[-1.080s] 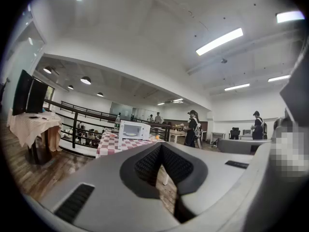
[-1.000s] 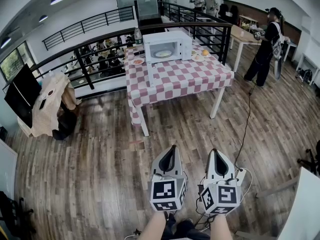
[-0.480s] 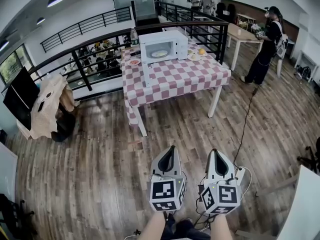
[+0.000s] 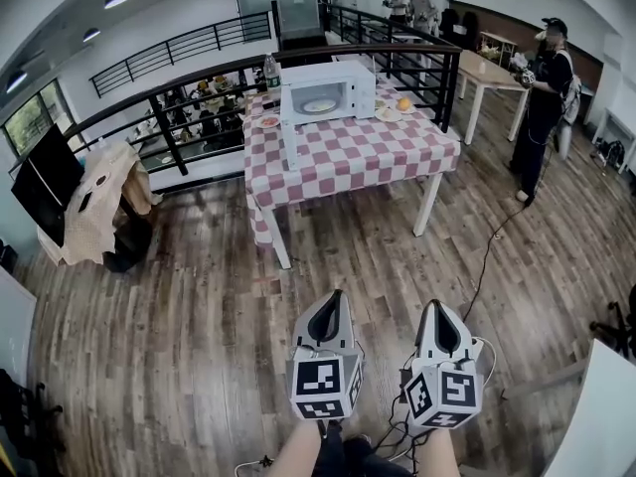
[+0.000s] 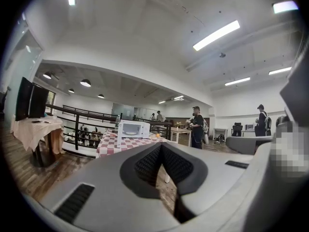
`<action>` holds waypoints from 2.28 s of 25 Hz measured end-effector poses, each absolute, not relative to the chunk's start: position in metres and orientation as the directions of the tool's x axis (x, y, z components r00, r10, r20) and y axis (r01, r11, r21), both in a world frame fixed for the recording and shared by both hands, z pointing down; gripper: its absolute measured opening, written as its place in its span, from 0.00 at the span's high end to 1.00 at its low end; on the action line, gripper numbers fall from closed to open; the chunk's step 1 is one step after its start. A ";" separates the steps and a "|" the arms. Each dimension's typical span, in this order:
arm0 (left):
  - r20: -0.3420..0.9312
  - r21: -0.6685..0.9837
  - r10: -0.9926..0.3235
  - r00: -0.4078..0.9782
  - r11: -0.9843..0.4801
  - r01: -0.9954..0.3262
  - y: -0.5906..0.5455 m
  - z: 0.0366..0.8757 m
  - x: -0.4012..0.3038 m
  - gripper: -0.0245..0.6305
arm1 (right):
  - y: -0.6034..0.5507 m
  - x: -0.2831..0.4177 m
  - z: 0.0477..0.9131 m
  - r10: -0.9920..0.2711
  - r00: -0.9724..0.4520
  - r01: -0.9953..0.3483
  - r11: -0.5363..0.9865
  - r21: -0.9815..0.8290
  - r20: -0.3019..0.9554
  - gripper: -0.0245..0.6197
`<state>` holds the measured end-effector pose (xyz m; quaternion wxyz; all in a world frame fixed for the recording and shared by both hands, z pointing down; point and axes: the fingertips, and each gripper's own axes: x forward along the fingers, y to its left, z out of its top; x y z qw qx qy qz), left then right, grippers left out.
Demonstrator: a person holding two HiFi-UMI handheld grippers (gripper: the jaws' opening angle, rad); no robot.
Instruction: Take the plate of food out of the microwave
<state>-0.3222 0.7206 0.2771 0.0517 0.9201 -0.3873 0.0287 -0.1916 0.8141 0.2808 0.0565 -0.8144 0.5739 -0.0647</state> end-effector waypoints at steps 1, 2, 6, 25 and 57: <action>0.093 0.071 -0.712 0.696 -0.692 -0.718 0.722 0.278 -0.322 0.94 | 0.815 -0.189 0.282 -0.942 0.332 -0.927 -0.334 -0.169 0.043 0.97; 0.094 0.071 -0.714 0.694 -0.691 -0.720 0.723 0.278 -0.321 0.94 | 0.816 -0.188 0.284 -0.943 0.330 -0.927 -0.333 -0.171 0.046 0.97; 0.100 0.071 -0.719 0.688 -0.684 -0.726 0.723 0.282 -0.321 0.94 | 0.816 -0.185 0.289 -0.944 0.325 -0.927 -0.329 -0.179 0.053 0.97; 0.110 0.126 -0.697 0.708 -0.697 -0.706 0.622 0.299 -0.266 0.94 | 0.722 -0.138 0.298 -0.933 0.352 -0.919 -0.359 -0.163 0.072 0.97; 0.138 0.113 -0.710 0.690 -0.681 -0.723 0.451 0.308 -0.226 0.94 | 0.552 -0.081 0.311 -0.925 0.359 -0.908 -0.376 -0.182 0.121 0.97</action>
